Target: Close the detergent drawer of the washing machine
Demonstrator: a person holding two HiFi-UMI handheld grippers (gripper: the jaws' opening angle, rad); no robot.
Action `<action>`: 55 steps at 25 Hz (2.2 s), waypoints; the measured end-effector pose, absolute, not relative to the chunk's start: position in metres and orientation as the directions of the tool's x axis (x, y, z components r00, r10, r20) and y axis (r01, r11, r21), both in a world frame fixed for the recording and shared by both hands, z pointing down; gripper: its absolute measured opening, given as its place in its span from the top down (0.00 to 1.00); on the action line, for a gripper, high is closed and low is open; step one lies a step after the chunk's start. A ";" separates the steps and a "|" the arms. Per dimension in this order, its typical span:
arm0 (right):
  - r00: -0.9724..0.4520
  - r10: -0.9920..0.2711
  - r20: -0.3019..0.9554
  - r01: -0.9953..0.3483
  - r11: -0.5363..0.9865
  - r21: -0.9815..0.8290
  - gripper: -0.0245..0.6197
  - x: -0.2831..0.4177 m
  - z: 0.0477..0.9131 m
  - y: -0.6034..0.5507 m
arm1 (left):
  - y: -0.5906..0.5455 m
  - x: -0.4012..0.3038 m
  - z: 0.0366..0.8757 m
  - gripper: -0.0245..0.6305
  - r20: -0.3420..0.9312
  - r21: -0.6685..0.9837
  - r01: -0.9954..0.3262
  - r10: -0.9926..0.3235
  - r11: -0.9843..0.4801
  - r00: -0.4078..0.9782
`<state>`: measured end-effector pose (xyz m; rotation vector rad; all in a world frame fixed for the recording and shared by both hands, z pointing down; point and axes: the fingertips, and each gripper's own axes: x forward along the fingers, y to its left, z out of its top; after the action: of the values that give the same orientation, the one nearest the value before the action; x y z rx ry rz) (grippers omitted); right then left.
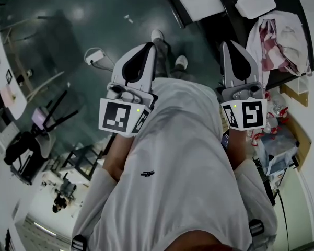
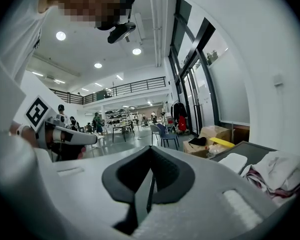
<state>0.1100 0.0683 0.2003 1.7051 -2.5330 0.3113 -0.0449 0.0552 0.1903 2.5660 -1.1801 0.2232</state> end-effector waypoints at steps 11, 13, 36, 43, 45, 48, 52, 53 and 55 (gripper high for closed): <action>-0.316 -0.930 0.188 -0.947 0.299 -0.115 0.97 0.093 0.195 0.006 | -0.016 -0.058 0.195 0.94 0.263 0.222 -0.704 -0.654 -0.674 0.709; -0.304 -0.934 0.188 -0.951 0.287 -0.111 0.97 0.087 0.193 -0.007 | -0.029 -0.063 0.198 0.94 0.263 0.229 -0.694 -0.643 -0.683 0.719; -0.084 -0.953 0.291 -0.994 0.061 -0.088 0.97 0.073 0.212 -0.078 | -0.135 -0.052 0.240 0.94 0.261 0.284 -0.449 -0.382 -0.847 0.886; -0.079 -0.952 0.295 -0.995 0.056 -0.087 0.97 0.087 0.218 -0.085 | -0.134 -0.042 0.261 0.94 0.287 0.299 -0.446 -0.366 -0.843 0.885; -0.081 -0.950 0.300 -0.994 0.056 -0.090 0.97 0.089 0.222 -0.087 | -0.132 -0.040 0.269 0.94 0.298 0.305 -0.446 -0.360 -0.842 0.884; -0.083 -0.947 0.310 -0.994 0.054 -0.099 0.97 0.091 0.230 -0.088 | -0.127 -0.035 0.282 0.94 0.316 0.301 -0.436 -0.343 -0.848 0.885; -0.093 -0.944 0.317 -0.992 0.059 -0.114 0.97 0.090 0.240 -0.090 | -0.123 -0.030 0.302 0.94 0.337 0.286 -0.422 -0.322 -0.861 0.885; -0.096 -0.943 0.319 -0.991 0.061 -0.118 0.97 0.090 0.243 -0.090 | -0.122 -0.029 0.308 0.94 0.342 0.279 -0.417 -0.316 -0.865 0.885; -0.103 -0.940 0.325 -0.990 0.065 -0.126 0.97 0.088 0.250 -0.091 | -0.120 -0.027 0.320 0.94 0.356 0.259 -0.403 -0.301 -0.878 0.885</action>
<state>0.0881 -0.0910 0.2499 1.9912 -2.1714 0.4755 -0.0274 -0.1201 0.3195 2.7252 -0.5245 0.4391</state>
